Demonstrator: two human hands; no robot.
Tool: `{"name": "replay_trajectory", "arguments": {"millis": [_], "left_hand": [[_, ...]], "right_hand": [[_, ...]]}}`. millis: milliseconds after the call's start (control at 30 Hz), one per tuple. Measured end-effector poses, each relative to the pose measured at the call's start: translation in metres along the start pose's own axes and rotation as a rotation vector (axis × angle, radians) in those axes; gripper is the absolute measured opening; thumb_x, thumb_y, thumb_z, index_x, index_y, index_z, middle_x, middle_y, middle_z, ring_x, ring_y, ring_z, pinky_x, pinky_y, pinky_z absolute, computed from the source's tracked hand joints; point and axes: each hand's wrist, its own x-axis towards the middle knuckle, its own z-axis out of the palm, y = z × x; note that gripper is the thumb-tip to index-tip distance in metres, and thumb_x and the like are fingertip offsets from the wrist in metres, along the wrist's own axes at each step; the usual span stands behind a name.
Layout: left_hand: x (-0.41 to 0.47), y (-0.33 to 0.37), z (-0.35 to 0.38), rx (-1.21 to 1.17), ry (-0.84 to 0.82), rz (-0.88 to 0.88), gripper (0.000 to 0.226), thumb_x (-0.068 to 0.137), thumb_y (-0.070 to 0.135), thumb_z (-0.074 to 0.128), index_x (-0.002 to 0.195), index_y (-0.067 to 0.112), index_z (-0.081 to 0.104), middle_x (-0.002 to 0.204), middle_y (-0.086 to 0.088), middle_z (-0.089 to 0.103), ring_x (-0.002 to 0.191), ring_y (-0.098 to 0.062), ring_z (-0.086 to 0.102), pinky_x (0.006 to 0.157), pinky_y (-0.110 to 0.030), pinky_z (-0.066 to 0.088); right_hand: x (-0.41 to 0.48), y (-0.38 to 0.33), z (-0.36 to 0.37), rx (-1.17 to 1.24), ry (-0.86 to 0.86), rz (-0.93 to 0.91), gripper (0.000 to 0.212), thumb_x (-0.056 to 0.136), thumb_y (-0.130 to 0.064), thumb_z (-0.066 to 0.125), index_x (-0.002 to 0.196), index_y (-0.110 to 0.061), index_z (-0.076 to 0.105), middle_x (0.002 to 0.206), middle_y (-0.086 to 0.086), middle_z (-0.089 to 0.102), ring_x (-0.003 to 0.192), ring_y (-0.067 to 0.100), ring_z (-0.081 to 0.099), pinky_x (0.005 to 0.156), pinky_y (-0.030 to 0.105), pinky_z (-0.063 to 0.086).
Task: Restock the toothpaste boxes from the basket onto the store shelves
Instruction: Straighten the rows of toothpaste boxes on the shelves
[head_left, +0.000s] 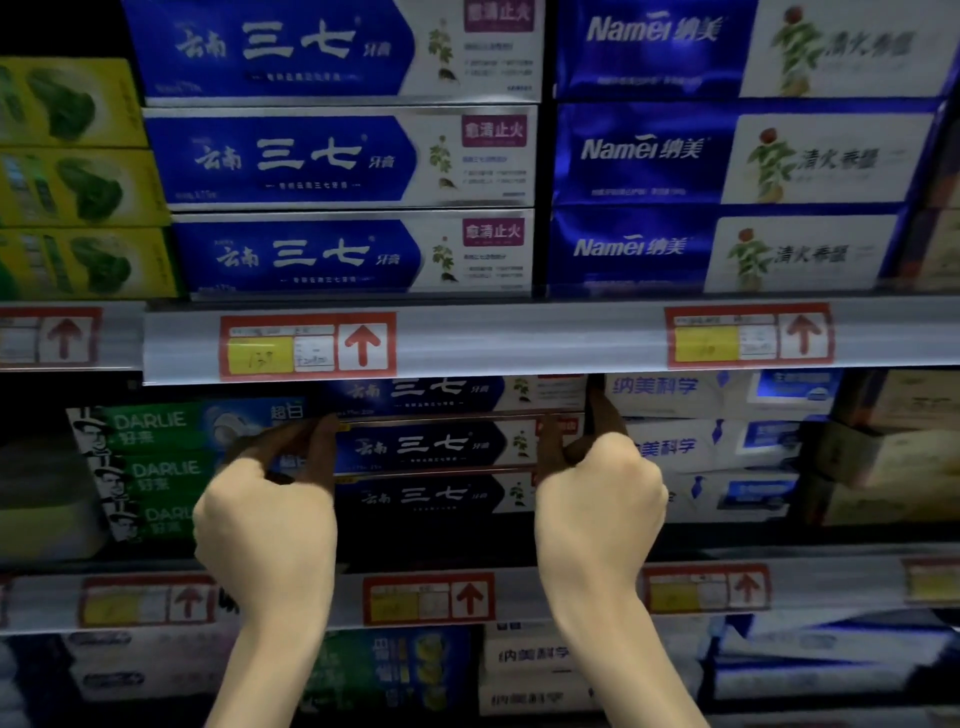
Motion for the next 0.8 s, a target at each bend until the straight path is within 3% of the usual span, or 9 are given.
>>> {"name": "replay_trajectory", "arguments": {"millis": [133,233,367,500,567,667,800], "left_hand": [[-0.002,0.003,-0.005,0.063,-0.053,-0.025,0.033,0.091,0.041,0.076,0.109,0.013,0.078,0.082,-0.015,0.070,0.066,-0.035,0.061,0.060,-0.040,0.053],[-0.001,0.001,-0.011,0.066,-0.091,-0.066,0.033,0.094,0.031,0.075,0.122,0.012,0.075,0.091,-0.018,0.071,0.069,-0.036,0.059,0.060,-0.036,0.046],[0.001,-0.002,-0.017,-0.018,-0.149,-0.081,0.034,0.095,0.032,0.074,0.127,0.020,0.073,0.088,-0.017,0.073,0.059,-0.030,0.053,0.055,-0.032,0.044],[0.004,-0.001,-0.015,-0.112,-0.199,-0.119,0.034,0.096,0.030,0.074,0.128,0.021,0.073,0.078,-0.001,0.068,0.057,-0.021,0.052,0.060,-0.032,0.045],[0.004,0.000,-0.013,-0.161,-0.214,-0.113,0.033,0.096,0.028,0.073,0.129,0.019,0.073,0.083,0.007,0.067,0.067,-0.016,0.058,0.069,-0.034,0.050],[0.004,-0.003,-0.008,-0.210,-0.228,-0.090,0.031,0.095,0.026,0.074,0.125,0.017,0.075,0.116,-0.003,0.074,0.097,-0.022,0.065,0.088,-0.037,0.052],[0.006,-0.009,-0.003,-0.226,-0.213,-0.071,0.028,0.095,0.024,0.074,0.121,0.014,0.077,0.120,-0.007,0.073,0.105,-0.024,0.066,0.086,-0.034,0.049]], "right_hand": [[-0.004,0.006,-0.016,0.038,-0.035,-0.046,0.015,0.082,0.005,0.070,0.085,-0.009,0.064,0.059,0.001,0.059,0.054,0.024,0.056,0.058,0.034,0.048],[0.000,0.006,-0.025,0.021,-0.166,-0.015,0.019,0.089,-0.003,0.068,0.081,-0.013,0.054,0.066,0.000,0.060,0.062,0.023,0.060,0.063,0.036,0.053],[0.005,-0.009,-0.029,-0.026,-0.230,0.025,0.037,0.091,-0.003,0.062,0.069,-0.019,0.037,0.065,-0.004,0.050,0.065,0.021,0.051,0.065,0.032,0.044],[0.009,-0.018,-0.027,-0.092,-0.250,0.062,0.030,0.088,0.002,0.058,0.069,-0.013,0.040,0.070,0.003,0.053,0.071,0.028,0.055,0.068,0.037,0.050],[0.011,-0.019,-0.025,-0.110,-0.271,0.072,0.024,0.091,-0.002,0.060,0.073,-0.010,0.046,0.069,0.003,0.051,0.072,0.029,0.055,0.069,0.038,0.051],[0.012,-0.019,-0.024,-0.129,-0.296,0.095,0.022,0.092,-0.003,0.062,0.074,-0.008,0.051,0.067,-0.001,0.045,0.080,0.033,0.062,0.075,0.039,0.053],[0.013,-0.017,-0.019,-0.129,-0.270,0.116,0.010,0.089,0.003,0.064,0.088,-0.006,0.060,0.084,0.013,0.064,0.092,0.038,0.066,0.083,0.046,0.057]]}}
